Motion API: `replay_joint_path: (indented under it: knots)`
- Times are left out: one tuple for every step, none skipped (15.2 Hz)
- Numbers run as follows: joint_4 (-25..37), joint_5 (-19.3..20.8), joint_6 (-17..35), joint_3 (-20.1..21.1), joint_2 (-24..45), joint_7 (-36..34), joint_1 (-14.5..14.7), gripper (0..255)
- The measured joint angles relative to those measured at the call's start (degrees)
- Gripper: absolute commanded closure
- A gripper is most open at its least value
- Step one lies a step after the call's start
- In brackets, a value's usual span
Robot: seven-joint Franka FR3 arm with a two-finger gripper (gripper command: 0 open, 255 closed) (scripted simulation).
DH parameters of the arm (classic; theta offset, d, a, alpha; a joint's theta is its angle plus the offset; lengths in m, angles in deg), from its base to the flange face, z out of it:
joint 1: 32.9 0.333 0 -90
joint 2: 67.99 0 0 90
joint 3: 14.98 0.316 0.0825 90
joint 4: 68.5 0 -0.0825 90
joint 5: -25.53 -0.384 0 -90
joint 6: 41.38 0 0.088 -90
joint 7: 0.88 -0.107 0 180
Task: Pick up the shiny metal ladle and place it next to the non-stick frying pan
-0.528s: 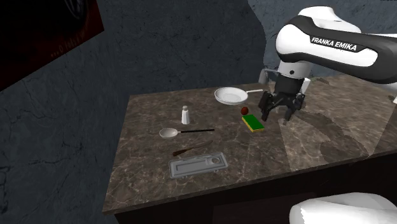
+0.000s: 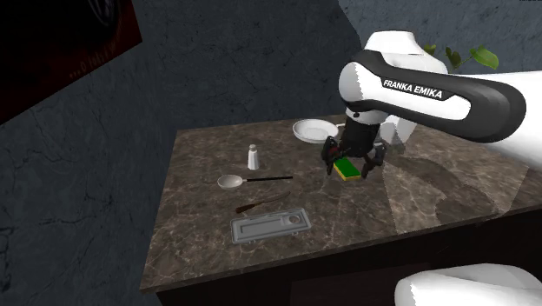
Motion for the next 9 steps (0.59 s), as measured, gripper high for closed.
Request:
replay_joint_path:
  knots:
    - [-0.6,-1.1,1.4,1.9,0.1,-3.3,-0.2,0]
    - [-0.8,-1.8,2.8,3.4,0.7,-6.1,-0.7,0]
    - [-0.7,-2.9,4.0,5.5,1.3,-9.4,-0.9,0]
    - [-0.9,-3.6,5.6,7.3,2.1,-12.5,-1.4,0]
    - [-0.5,-4.5,6.9,9.5,3.1,-15.9,-1.7,0]
    - [-0.3,-5.2,8.5,11.5,4.1,-19.1,-2.3,0]
    - [-0.1,-5.8,10.3,13.6,5.4,-22.3,-2.9,0]
    - [0.4,-6.2,11.7,15.6,6.7,-25.7,-3.5,0]
    - [0.9,-6.4,13.6,17.7,8.4,-28.9,-4.4,0]
